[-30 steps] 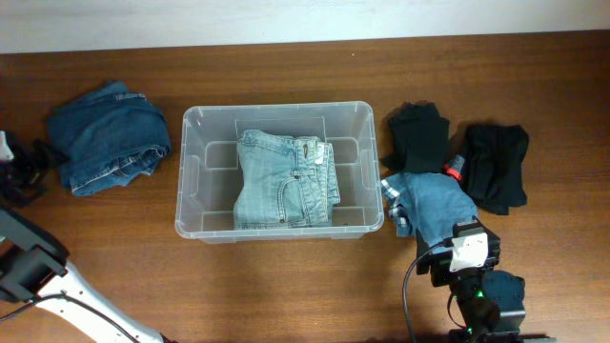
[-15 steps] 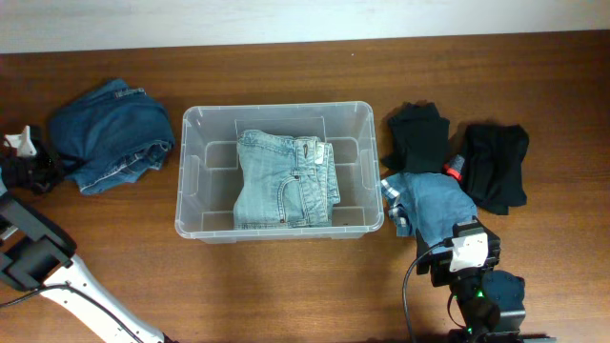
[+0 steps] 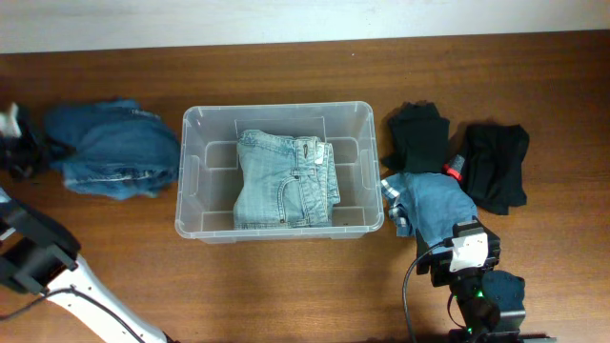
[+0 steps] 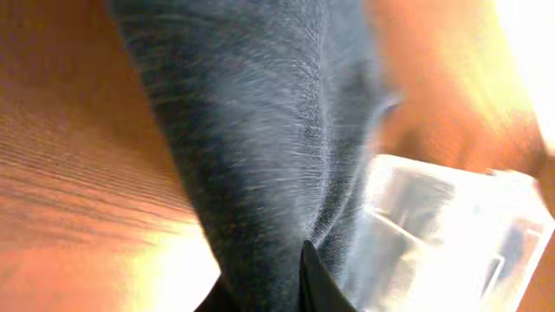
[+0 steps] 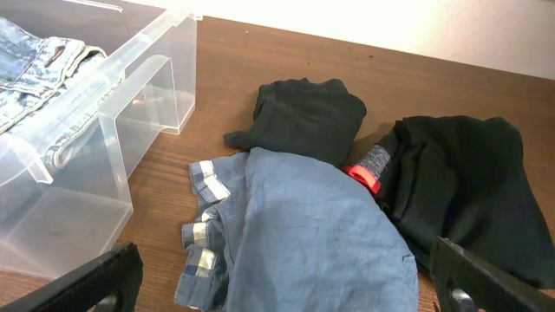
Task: Pack container
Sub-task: 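Grasp the folded dark blue jeans with the left gripper and lift, then lower the dark jeans into the bin on top of the light jeans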
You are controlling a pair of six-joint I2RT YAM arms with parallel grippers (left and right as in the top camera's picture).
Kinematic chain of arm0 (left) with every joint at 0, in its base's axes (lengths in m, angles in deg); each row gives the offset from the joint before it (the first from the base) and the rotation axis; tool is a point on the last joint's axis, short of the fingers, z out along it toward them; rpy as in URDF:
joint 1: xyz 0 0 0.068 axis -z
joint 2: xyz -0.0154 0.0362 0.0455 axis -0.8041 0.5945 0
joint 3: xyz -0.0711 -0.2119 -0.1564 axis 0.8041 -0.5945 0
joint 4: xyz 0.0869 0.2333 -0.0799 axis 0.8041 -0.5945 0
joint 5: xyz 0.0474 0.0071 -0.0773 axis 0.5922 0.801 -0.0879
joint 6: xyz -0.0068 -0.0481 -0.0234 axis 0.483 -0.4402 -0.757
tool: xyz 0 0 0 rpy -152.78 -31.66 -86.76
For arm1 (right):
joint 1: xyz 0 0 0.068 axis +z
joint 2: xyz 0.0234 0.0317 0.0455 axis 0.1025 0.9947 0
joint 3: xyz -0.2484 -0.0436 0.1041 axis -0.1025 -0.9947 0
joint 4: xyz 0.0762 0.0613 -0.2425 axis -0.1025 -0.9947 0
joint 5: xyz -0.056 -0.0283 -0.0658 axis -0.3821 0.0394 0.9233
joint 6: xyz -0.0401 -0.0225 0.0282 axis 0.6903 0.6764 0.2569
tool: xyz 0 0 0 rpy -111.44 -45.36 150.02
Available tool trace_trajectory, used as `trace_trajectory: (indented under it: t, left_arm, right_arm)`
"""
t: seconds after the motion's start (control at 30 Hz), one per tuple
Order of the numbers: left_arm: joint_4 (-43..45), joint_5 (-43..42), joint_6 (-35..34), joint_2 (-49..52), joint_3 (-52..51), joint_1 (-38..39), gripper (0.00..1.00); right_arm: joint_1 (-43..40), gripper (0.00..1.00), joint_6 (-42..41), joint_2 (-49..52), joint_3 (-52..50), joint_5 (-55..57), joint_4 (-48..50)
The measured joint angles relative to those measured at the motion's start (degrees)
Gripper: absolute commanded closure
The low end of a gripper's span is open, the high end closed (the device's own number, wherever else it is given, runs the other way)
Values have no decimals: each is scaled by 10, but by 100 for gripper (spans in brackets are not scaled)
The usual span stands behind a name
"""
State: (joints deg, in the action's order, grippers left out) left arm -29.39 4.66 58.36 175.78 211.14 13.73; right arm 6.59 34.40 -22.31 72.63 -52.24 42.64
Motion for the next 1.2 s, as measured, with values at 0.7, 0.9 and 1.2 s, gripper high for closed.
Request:
trace_trajectory:
  t: [0.7,0.9,1.2]
  left_arm:
    - [17,44,-155,-335,29,379,99]
    - [117,177,-259,-331,-70,559,99]
    - [291,244,-371,-321,-340,703,100]
  right_arm:
    - [0,2,0,0,0,0,0]
    - [0,2,0,0,0,0,0]
    - [0,2,0,0,0,0,0]
